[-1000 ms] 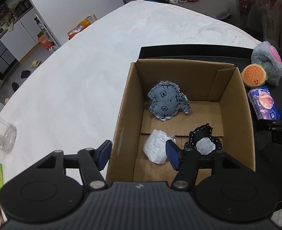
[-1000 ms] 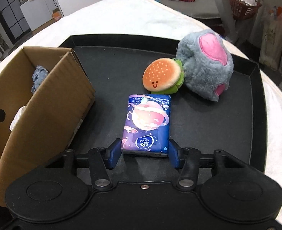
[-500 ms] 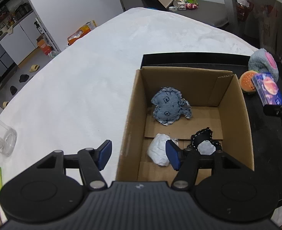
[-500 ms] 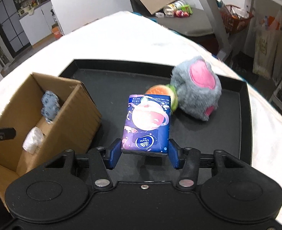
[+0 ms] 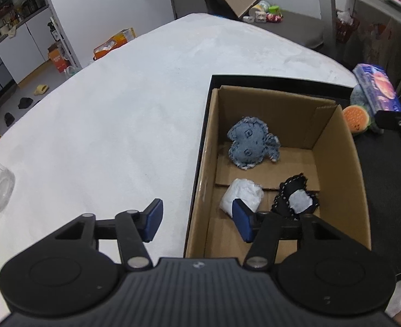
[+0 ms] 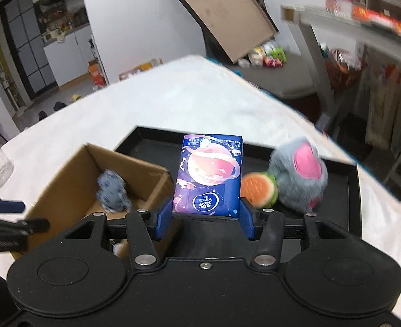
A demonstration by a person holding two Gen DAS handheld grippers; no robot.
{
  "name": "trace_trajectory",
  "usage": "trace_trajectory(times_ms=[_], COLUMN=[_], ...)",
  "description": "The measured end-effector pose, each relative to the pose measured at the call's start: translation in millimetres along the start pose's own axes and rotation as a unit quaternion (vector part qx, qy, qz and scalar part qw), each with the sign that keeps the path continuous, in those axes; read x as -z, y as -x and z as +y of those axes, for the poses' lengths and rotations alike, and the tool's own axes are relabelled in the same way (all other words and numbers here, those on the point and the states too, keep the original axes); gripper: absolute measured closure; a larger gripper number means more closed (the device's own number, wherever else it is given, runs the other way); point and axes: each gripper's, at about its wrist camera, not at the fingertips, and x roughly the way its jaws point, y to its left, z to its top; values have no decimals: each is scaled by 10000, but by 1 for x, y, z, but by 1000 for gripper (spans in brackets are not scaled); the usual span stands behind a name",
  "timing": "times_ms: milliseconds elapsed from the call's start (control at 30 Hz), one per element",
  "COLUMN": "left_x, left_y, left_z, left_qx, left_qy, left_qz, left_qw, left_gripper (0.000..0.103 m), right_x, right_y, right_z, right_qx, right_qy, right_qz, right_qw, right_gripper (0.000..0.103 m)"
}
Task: Organize soft objects
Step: 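Carry the tissue packet into the box and open the right tool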
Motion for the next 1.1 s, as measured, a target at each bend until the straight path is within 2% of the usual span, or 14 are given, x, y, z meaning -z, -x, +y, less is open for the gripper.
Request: trace_trajectory(times_ms=[267, 467, 533, 733, 767, 800, 833, 1100], left_x=[2, 5, 6, 9, 9, 9, 10, 11], left_y=[3, -1, -2, -6, -6, -7, -8, -8], left_z=[7, 12, 13, 17, 18, 19, 20, 20], left_qx=[269, 414, 457, 526, 525, 528, 544, 524], left_qy=[170, 265, 275, 292, 304, 322, 348, 342], left_qz=[-147, -143, -145, -188, -188, -184, -175, -174], left_qw=[9994, 9987, 9985, 9980, 9980, 9979, 9978, 9979], left_gripper=[61, 80, 90, 93, 93, 93, 93, 93], right_x=[-8, -10, -9, -7, -6, -5, -3, -2], right_y=[5, 0, -2, -10, -12, -14, -16, -17], right_z=[35, 54, 59, 73, 75, 77, 79, 65], right_qx=[-273, -362, -383, -525, -514, -404, -266, -141], right_qy=[359, 570, 618, 897, 980, 1054, 1099, 875], right_qz=[-69, -51, -52, -24, -18, -2, 2, 90], right_qw=[9990, 9977, 9973, 9946, 9939, 9936, 9936, 9960], right_gripper=[53, 53, 53, 49, 46, 33, 25, 25])
